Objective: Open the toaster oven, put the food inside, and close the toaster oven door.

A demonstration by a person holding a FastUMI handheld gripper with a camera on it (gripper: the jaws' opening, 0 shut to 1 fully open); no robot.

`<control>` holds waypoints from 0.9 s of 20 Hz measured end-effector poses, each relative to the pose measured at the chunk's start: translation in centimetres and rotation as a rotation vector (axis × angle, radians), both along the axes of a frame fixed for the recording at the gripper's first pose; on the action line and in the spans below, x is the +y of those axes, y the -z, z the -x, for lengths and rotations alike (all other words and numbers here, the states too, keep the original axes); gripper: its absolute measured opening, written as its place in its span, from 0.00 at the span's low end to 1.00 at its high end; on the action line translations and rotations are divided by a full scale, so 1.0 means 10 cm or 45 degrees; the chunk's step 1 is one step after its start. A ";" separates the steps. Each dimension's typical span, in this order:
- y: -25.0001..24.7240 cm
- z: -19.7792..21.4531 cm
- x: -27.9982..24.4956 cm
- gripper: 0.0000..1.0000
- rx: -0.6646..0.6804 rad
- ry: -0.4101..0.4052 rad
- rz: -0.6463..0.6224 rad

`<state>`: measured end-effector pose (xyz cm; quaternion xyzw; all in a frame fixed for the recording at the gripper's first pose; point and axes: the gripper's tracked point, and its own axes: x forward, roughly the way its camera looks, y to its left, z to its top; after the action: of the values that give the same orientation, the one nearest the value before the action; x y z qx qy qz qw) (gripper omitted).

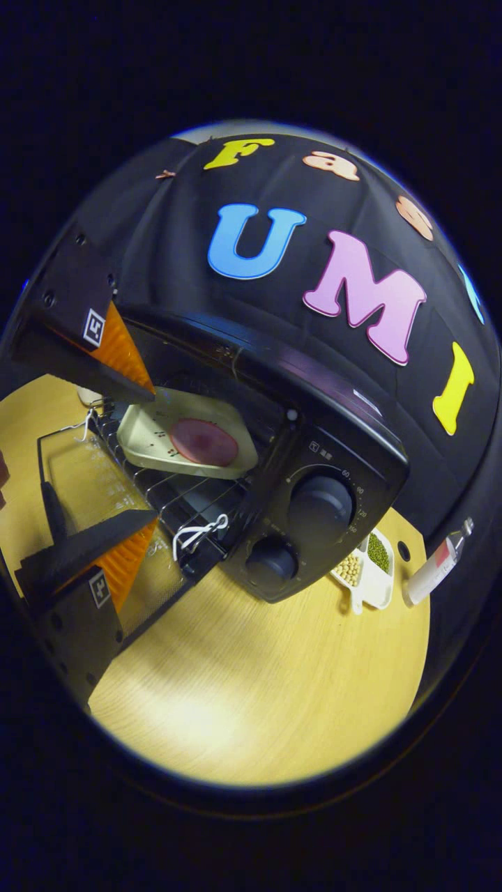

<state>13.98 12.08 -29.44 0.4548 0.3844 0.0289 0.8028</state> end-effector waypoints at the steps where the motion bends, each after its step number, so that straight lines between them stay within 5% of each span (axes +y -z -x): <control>1: -0.03 0.10 -0.01 0.99 -0.004 -0.029 0.035; 11: 0.11 1.17 -0.07 0.99 -0.080 -0.566 0.647; 18: 0.61 1.35 -0.09 1.00 -0.060 -0.707 0.942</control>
<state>0.53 11.22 -35.53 0.0167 0.4578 0.1141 0.8816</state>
